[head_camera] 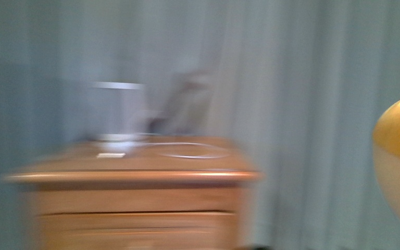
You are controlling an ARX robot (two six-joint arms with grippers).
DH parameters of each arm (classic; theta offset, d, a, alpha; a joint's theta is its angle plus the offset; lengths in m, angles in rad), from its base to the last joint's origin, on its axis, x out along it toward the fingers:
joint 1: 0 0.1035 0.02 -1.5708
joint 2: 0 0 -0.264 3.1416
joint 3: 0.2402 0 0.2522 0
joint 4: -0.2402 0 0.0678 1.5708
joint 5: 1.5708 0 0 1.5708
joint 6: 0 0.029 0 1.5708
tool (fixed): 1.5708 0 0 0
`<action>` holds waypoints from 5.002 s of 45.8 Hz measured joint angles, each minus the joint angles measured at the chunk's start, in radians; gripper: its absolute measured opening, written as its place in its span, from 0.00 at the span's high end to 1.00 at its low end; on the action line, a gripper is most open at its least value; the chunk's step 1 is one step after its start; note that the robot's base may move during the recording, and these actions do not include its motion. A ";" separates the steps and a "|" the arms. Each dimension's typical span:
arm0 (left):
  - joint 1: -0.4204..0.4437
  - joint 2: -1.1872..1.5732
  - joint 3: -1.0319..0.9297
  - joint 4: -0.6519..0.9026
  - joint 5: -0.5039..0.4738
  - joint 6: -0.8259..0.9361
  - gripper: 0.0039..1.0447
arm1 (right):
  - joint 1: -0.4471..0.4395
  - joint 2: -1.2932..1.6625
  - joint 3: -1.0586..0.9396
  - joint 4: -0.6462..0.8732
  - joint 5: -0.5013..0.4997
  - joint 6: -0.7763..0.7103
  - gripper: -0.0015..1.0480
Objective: Put away toys
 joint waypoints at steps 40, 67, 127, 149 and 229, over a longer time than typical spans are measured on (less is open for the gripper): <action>0.000 0.001 0.000 0.000 0.000 0.000 0.06 | -0.001 -0.001 0.000 0.000 -0.001 0.000 0.91; -0.002 0.002 0.000 0.000 0.008 0.000 0.06 | -0.002 -0.003 0.000 0.000 0.015 0.000 0.91; -0.001 0.002 0.000 0.000 0.000 0.000 0.06 | -0.001 -0.003 0.000 0.000 -0.005 0.000 0.91; -0.001 0.001 0.000 0.000 -0.002 0.000 0.06 | -0.001 -0.003 0.000 0.000 -0.002 0.000 0.91; -0.001 0.001 0.000 0.000 0.000 0.000 0.06 | -0.085 0.114 0.227 -0.349 0.217 -0.085 0.91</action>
